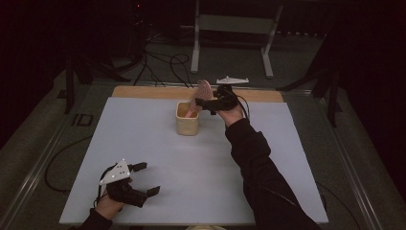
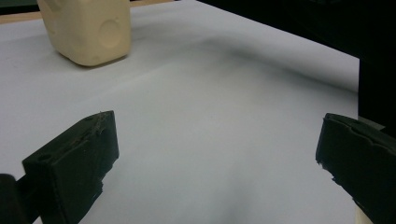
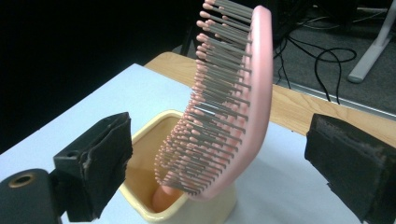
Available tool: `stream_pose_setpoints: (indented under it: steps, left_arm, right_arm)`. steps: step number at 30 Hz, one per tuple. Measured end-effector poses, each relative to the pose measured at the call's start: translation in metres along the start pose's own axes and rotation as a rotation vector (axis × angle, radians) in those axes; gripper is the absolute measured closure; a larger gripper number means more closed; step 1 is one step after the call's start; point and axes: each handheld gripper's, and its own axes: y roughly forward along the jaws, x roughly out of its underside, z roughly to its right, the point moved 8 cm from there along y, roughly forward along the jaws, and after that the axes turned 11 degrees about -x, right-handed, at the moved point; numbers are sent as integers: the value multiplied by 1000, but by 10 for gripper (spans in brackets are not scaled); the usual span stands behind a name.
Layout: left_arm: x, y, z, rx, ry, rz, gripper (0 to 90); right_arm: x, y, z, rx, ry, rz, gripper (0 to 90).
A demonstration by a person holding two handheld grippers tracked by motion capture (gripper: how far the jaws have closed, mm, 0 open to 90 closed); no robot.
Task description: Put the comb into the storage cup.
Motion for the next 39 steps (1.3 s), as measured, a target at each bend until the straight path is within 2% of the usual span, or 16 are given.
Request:
stream_pose_setpoints:
  steps: [16,31,39]
  left_arm:
    - [-1,-3,0,0,0,8,3]
    - [-1,-2,0,1,0,5,3]
    - [0,-1,1,2,2,5,3]
  right_arm:
    - [3,-12,-6,6,-27,-11,83]
    - [17,-27,-4,6,-46,-34,84]
    - [29,-39,-3,3,-36,-35,84]
